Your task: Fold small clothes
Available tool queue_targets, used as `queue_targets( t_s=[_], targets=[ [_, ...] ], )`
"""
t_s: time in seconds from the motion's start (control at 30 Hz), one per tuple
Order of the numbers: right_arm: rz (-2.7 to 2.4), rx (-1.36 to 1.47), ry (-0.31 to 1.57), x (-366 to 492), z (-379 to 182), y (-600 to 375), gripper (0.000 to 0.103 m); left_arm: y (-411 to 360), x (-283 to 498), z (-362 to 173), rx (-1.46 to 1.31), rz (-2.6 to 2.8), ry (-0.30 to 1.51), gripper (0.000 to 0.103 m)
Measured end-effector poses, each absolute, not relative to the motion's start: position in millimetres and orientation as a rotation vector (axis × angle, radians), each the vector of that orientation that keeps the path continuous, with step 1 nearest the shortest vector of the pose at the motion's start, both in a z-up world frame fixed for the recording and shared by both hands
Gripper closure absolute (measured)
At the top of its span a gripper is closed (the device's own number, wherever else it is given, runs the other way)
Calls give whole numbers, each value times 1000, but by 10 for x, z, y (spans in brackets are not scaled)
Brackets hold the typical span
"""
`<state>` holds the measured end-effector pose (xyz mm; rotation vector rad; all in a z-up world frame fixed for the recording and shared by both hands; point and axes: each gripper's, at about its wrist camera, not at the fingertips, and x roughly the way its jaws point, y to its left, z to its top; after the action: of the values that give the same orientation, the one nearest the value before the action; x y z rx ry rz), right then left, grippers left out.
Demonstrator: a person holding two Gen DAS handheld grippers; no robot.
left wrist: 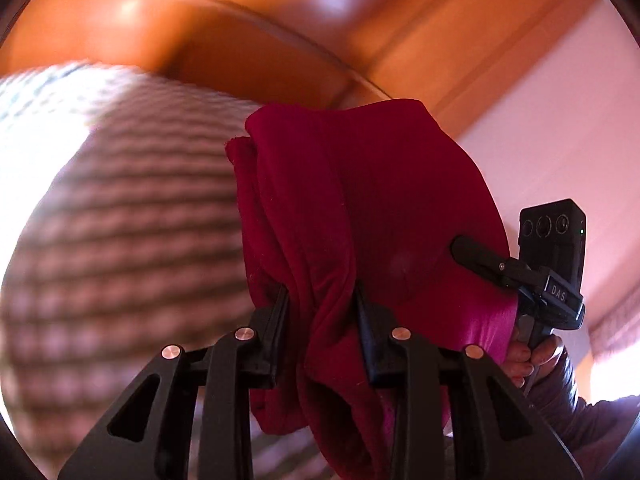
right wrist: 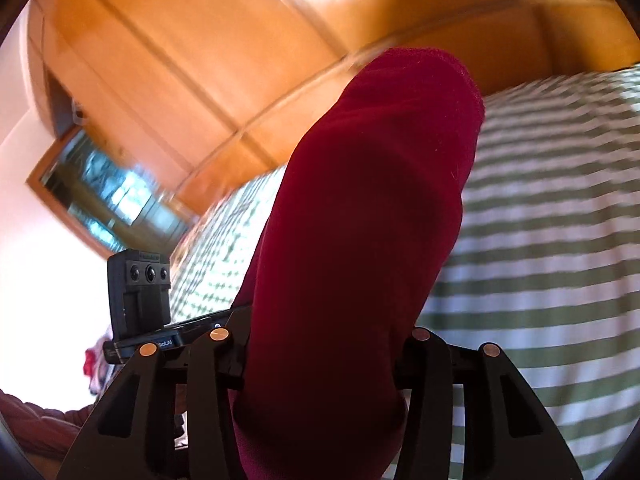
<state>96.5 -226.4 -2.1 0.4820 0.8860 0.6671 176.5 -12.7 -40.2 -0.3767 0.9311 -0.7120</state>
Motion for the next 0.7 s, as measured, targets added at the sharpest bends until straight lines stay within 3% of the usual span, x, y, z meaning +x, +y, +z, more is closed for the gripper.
queue_targets(
  t_s=[0.23, 0.43, 0.57, 0.7],
  targets=[
    [423, 548, 774, 1032, 121, -3571, 58, -1620, 2461, -125, -174, -840, 947, 75],
    [197, 601, 857, 1142, -422, -4332, 53, -2616, 2641, -768, 141, -752, 1095, 72],
    [79, 595, 929, 1066, -906, -4398, 31, -2596, 2610, -775, 109, -738, 1064, 69],
    [29, 584, 906, 929, -798, -4520, 23, -2476, 2471, -601, 130, -694, 994, 66]
  ],
)
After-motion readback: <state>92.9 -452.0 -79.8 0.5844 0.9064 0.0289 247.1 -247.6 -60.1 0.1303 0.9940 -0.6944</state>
